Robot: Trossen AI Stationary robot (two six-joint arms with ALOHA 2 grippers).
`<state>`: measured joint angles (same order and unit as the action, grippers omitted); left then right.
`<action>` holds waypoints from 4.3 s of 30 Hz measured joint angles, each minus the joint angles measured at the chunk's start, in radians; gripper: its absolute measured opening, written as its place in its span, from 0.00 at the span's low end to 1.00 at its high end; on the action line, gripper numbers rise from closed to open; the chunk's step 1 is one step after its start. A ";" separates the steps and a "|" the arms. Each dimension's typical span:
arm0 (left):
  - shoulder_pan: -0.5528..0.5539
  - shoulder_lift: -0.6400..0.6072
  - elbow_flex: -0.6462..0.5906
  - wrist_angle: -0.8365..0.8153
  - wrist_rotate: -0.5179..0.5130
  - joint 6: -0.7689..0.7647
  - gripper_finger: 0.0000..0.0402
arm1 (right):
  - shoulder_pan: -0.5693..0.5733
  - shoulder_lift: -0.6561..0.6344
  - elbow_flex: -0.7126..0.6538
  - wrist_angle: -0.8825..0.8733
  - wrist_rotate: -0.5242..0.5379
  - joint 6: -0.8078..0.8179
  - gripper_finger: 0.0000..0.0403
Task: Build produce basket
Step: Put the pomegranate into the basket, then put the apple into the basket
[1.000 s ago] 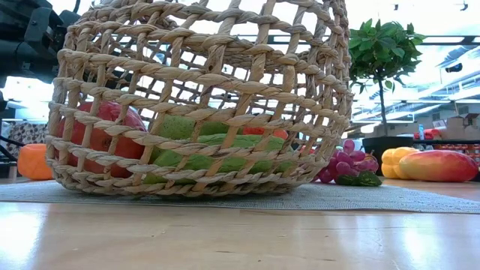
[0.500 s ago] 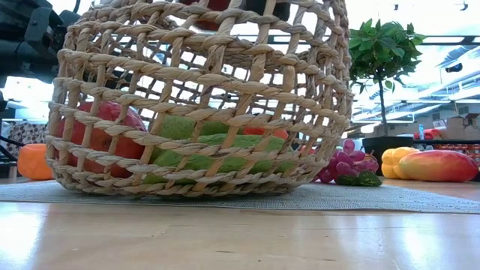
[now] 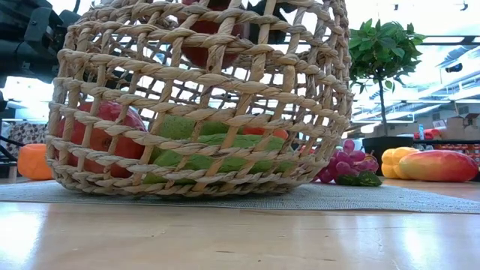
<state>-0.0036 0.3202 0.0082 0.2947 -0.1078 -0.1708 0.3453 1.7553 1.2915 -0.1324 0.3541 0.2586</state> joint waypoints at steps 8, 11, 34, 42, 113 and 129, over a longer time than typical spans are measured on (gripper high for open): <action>0.000 0.000 0.000 0.000 0.000 0.000 0.71 | 0.004 -0.058 0.001 -0.005 0.014 -0.031 0.99; 0.000 0.000 0.000 0.000 0.000 0.000 0.71 | 0.003 -0.058 0.013 -0.095 0.010 -0.019 0.99; 0.000 0.000 0.000 -0.001 0.000 0.000 0.71 | 0.053 -0.233 0.141 -0.617 0.044 -0.005 0.96; 0.000 0.000 0.000 0.000 0.000 0.000 0.71 | 0.070 -0.443 -0.063 -0.658 0.078 0.172 0.92; 0.000 0.000 0.000 0.000 0.000 0.000 0.71 | -1.028 -0.016 -0.244 -0.064 -0.053 -0.091 0.99; 0.000 0.000 0.000 0.000 0.000 0.000 0.71 | -1.050 0.061 -0.225 -0.089 -0.156 -0.120 0.96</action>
<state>-0.0032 0.3202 0.0086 0.2947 -0.1078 -0.1711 -0.7044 1.8160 1.0664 -0.2215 0.1984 0.1383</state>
